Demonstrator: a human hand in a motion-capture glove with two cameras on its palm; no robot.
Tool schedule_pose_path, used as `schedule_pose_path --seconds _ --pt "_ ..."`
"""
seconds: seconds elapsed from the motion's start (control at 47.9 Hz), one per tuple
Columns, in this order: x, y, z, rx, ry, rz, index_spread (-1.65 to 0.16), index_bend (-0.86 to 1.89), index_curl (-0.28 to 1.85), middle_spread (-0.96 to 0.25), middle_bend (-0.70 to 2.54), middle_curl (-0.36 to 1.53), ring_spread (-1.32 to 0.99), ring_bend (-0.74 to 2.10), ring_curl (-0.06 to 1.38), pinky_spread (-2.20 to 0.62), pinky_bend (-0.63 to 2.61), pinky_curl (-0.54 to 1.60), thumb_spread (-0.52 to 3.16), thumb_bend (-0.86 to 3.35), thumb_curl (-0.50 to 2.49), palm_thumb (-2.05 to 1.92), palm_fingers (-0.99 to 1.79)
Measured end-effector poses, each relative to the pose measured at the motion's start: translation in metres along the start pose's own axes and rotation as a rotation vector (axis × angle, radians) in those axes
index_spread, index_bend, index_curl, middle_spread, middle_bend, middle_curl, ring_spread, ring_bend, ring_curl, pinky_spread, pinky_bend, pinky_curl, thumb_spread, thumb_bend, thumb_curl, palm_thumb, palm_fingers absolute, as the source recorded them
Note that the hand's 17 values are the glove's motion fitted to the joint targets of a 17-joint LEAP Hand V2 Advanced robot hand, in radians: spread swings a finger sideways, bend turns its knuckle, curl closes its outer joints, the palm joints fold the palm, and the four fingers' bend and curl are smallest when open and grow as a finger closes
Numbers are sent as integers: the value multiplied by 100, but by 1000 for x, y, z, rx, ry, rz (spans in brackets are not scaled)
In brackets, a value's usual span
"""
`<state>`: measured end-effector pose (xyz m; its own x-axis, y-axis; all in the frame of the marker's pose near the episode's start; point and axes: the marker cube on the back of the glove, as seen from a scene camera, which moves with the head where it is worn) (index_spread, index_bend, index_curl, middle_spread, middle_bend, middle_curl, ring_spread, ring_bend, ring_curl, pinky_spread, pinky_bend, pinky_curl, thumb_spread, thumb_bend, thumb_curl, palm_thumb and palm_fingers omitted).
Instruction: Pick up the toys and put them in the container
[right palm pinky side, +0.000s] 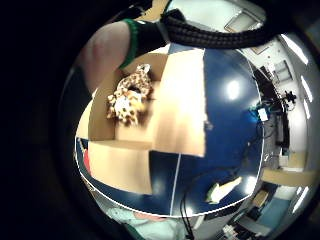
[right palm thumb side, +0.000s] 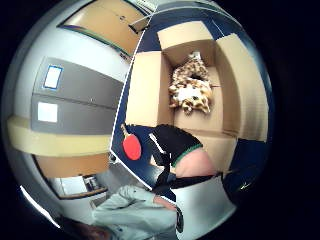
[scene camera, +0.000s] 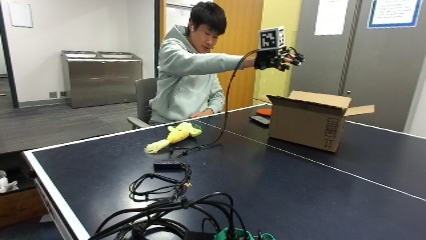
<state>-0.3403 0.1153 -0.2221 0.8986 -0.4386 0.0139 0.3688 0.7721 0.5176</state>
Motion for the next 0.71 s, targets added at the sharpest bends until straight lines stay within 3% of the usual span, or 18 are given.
schedule_pose_path --seconds 0.084,0.313,0.564,0.71 --pt "83 3 -27 72 113 39 -25 13 30 -6 13 64 -9 43 39 -1 106 41 109 -3 64 7 -26" --pt "147 95 -85 218 -8 147 -25 15 30 -1 15 54 -3 37 36 4 93 35 122 0 54 10 -12" --pt "139 257 -97 117 -242 143 -25 17 31 0 18 49 -1 33 35 6 88 34 129 -1 46 14 -6" --pt "187 309 -71 60 -213 160 -26 17 32 1 18 47 0 27 33 6 86 33 130 -2 42 11 -7"
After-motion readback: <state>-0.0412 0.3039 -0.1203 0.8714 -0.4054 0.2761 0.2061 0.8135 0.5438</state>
